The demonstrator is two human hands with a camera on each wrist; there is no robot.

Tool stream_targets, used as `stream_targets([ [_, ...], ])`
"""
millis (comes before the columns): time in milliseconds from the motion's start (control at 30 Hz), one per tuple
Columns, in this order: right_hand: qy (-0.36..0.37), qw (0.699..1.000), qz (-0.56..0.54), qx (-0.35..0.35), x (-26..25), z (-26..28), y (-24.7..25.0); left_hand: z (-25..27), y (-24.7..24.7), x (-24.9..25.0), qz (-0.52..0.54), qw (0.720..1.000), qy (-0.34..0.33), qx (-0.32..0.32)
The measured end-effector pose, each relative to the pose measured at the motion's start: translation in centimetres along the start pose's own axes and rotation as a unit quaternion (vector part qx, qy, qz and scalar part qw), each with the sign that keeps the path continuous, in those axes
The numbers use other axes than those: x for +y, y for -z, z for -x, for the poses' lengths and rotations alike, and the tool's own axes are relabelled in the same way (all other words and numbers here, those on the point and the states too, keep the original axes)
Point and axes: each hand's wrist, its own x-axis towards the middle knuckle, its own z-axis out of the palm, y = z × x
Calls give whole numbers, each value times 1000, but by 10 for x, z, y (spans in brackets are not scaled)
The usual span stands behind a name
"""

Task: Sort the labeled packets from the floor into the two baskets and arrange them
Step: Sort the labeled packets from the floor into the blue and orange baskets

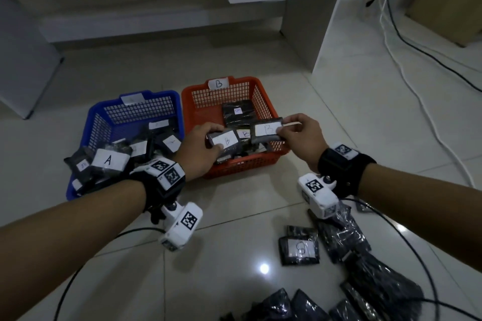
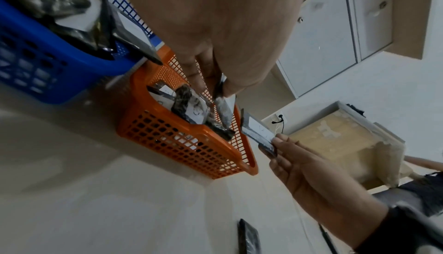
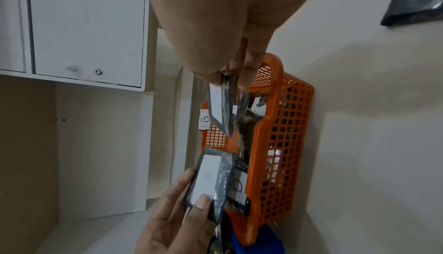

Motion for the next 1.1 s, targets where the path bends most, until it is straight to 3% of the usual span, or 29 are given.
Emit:
stream_targets([
  [100,11,996,85,-11,11,-18,-8,-15,-13,-3,-68,998,4,-8],
  [200,54,968,241,-36,18,-28,-4,-20,-24,-8,-123,992,-16,-20],
  [333,92,945,312,-40,23,-30,0,-22,-28,-13,-242,969,-41,3],
  [433,102,934,342,-30,27,-30,-1,-23,-26,-14,-222,974,-39,-11],
  [567,127,898,421,-33,28,-26,-1,-23,-18,-17,-187,982,-26,-17],
  [733,135,899,414,-36,24,-19,9,-17,-14,-10,-236,970,-54,17],
  [900,188,906,377,-44,26,10,20,2,-16,3,-201,966,-156,51],
  [1000,213,893,387,-91,45,42,28,28,-27,7,-135,970,-200,-35],
  [1100,180,842,450,-239,67,72,44,55,-42,4,-135,950,-191,-206],
])
